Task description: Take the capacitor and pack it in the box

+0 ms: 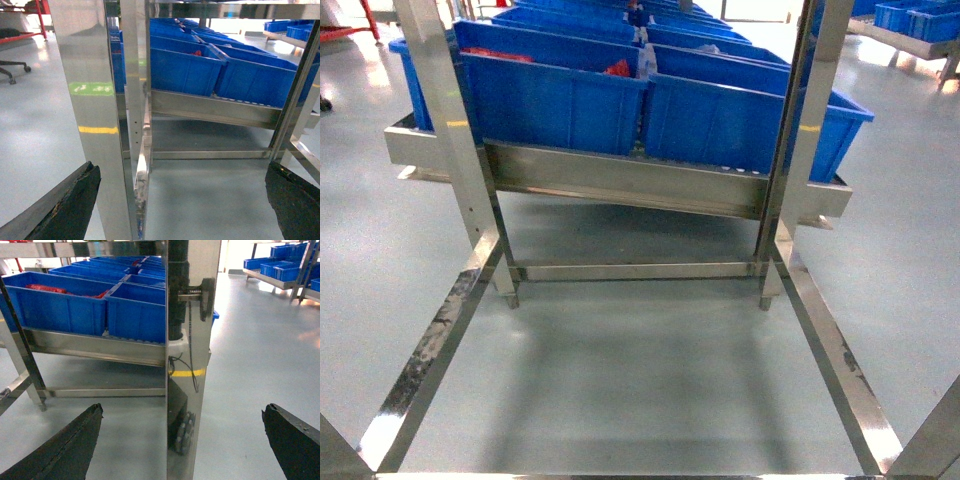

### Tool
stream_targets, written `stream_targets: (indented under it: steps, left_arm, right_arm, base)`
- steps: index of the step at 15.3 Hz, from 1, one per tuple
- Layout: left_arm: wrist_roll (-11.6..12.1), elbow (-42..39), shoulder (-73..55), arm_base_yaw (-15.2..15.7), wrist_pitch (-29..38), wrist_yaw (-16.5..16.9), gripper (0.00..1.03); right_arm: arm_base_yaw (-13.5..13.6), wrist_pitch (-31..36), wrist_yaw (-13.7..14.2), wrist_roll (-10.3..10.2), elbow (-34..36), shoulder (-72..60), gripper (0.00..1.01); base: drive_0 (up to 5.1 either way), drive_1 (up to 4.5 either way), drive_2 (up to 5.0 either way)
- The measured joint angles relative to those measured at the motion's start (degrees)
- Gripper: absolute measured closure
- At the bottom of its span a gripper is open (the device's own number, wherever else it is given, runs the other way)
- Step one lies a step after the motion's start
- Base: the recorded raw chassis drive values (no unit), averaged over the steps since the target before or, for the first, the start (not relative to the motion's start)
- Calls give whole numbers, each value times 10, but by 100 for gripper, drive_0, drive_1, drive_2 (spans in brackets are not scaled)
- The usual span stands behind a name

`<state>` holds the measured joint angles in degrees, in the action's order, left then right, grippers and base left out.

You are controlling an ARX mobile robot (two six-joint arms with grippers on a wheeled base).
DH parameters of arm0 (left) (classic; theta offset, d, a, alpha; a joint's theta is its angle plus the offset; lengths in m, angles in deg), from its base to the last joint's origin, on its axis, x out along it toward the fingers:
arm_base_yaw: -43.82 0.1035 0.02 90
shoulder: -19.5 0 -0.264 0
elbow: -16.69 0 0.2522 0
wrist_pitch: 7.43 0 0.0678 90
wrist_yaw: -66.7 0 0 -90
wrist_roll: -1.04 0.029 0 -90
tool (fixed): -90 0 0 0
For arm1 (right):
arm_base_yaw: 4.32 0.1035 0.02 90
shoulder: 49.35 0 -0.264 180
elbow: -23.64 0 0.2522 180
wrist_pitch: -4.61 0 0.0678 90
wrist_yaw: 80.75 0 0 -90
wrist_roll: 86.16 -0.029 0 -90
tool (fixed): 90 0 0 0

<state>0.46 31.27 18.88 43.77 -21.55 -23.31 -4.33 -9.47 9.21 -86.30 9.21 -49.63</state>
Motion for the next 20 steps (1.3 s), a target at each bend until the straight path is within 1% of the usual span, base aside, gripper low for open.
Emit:
stream_targets:
  steps: [20]
  left_arm:
    - [0, 0, 0, 0, 0, 0, 5]
  right_arm:
    - [0, 0, 0, 0, 0, 0, 3]
  base:
    - [0, 0, 0]
